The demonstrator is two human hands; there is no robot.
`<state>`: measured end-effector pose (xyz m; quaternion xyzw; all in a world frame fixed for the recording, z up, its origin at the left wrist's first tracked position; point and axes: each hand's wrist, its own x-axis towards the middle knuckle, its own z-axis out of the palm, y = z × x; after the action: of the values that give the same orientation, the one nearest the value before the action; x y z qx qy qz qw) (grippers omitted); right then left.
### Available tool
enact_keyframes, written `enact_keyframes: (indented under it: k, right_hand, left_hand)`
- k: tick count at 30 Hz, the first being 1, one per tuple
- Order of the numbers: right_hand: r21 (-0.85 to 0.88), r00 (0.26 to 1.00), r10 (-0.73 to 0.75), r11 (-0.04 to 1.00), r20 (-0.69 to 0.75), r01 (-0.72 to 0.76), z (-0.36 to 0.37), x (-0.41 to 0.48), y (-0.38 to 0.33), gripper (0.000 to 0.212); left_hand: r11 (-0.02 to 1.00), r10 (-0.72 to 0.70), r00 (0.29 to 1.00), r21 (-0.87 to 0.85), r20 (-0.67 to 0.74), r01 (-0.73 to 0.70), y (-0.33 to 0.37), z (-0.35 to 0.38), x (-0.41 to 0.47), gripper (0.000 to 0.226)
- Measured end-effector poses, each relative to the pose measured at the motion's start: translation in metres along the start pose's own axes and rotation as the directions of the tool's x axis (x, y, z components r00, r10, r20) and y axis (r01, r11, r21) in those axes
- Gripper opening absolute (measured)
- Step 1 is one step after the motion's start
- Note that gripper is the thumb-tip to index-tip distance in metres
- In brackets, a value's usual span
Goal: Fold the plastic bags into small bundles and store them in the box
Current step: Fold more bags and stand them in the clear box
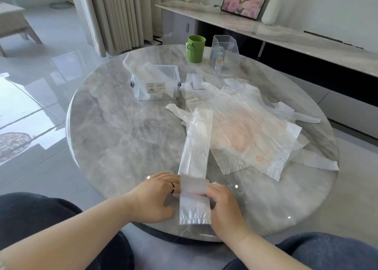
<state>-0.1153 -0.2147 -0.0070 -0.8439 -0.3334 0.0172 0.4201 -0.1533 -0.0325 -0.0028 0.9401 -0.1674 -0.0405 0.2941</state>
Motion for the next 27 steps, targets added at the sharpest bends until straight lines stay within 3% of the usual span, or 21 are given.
enact_keyframes:
  k: [2, 4, 7, 11, 13, 16, 22, 27]
  right_hand:
    - [0.025, 0.981, 0.189, 0.981, 0.037, -0.19, -0.005, 0.01, -0.002, 0.034]
    - [0.023, 0.953, 0.3, 0.953, 0.033, -0.301, -0.009, 0.021, -0.001, 0.019]
    - [-0.062, 0.92, 0.391, 0.918, -0.013, -0.391, -0.012, 0.033, 0.0, 0.03]
    - [-0.233, 0.884, 0.467, 0.86, 0.007, -0.453, -0.016, 0.042, 0.001, 0.042]
    - [-0.311, 0.887, 0.462, 0.845, 0.018, -0.435, -0.015, 0.046, 0.003, 0.049]
    - [-0.39, 0.887, 0.461, 0.821, 0.024, -0.416, -0.011, 0.05, 0.006, 0.046]
    - [-0.4, 0.886, 0.464, 0.815, 0.013, -0.421, -0.01, 0.053, 0.01, 0.044]
    - [-0.391, 0.861, 0.508, 0.792, -0.003, -0.469, -0.011, 0.058, 0.009, 0.042]
  left_hand:
    - [0.998, -0.003, 0.999, -0.069, -0.043, 0.0, 0.003, -0.001, 0.003, 0.037]
    - [0.99, -0.091, 0.995, -0.116, -0.051, 0.085, 0.004, 0.002, 0.008, 0.057]
    - [0.972, -0.193, 0.979, -0.151, -0.061, 0.183, -0.002, 0.009, 0.013, 0.07]
    - [0.954, -0.287, 0.947, -0.129, -0.142, 0.269, 0.003, 0.009, 0.016, 0.04]
    - [0.96, -0.278, 0.95, -0.082, -0.142, 0.268, 0.007, 0.009, 0.017, 0.038]
    - [0.992, -0.046, 0.962, 0.105, -0.271, 0.077, 0.003, 0.015, 0.018, 0.035]
    - [0.923, 0.276, 0.919, 0.345, -0.281, -0.171, -0.001, 0.015, 0.023, 0.033]
    - [0.874, 0.344, 0.919, 0.423, -0.193, -0.238, 0.002, 0.017, 0.029, 0.033]
